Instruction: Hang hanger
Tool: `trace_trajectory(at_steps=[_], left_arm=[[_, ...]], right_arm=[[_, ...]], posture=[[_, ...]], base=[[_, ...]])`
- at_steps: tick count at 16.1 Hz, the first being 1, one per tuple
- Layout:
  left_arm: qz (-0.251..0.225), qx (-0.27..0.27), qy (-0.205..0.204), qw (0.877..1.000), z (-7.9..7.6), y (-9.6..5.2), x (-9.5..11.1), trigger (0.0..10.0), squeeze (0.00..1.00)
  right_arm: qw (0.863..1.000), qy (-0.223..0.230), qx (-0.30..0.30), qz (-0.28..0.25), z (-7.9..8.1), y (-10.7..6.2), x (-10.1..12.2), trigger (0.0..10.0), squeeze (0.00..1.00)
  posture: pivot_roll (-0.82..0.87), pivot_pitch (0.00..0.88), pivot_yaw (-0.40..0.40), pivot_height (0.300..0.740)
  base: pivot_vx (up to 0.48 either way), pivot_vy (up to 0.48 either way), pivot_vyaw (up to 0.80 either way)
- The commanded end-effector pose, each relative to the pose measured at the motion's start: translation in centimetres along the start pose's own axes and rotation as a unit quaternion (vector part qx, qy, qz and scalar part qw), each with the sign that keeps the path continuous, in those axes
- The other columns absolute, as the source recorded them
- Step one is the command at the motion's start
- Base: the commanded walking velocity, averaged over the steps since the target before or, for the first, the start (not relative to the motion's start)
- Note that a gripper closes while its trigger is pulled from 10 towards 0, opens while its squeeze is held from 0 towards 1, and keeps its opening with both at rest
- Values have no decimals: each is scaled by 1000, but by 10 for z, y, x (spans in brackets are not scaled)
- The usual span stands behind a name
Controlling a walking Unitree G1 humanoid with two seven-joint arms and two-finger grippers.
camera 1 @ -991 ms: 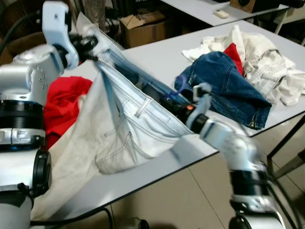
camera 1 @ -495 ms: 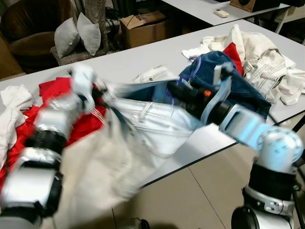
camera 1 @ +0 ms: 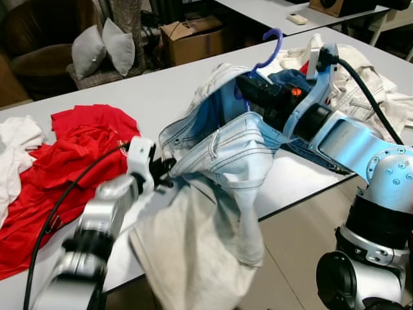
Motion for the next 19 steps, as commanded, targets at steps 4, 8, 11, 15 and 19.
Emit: trace_trajectory(at_steps=[4,8,11,15,19], left_arm=[[-60,-17,-47,997,-7,-23,11,10000,1000],[-130,-21,-90,987,-4,-43,30,10000,1000],[-181,-6,-142,973,9,-64,40,10000,1000],[-148,-49,-121,980,2,-90,39,10000,0],[-162,-3,-87,983,5,-108,49,10000,0]], right_arm=[[999,-10,48,-20,20,3,8,10000,0],[999,-11,48,-20,17,2,10,10000,0],[999,-12,42,-22,14,1,12,10000,0],[999,-18,31,-11,9,-1,12,10000,0],[999,-29,23,-1,6,-2,12,10000,0]], posture=[[-123,0,61,740],[-123,0,62,740],[-123,0,61,740],[-117,0,57,740],[-117,0,55,740]], base=[[0,0,0],[0,0,0],[0,0,0],[0,0,0],[0,0,0]])
Point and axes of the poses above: a point about 5 cm out from each wrist's last joint towards the gripper, its own y axis pointing out of the wrist towards the gripper, its own x axis along the axis of the wrist's last joint, z = x × y, the point moved 1 cm from there along y, pointing out of the wrist towards the gripper, and after that the axes turned 9 degrees about y, right-handed, at the moved point
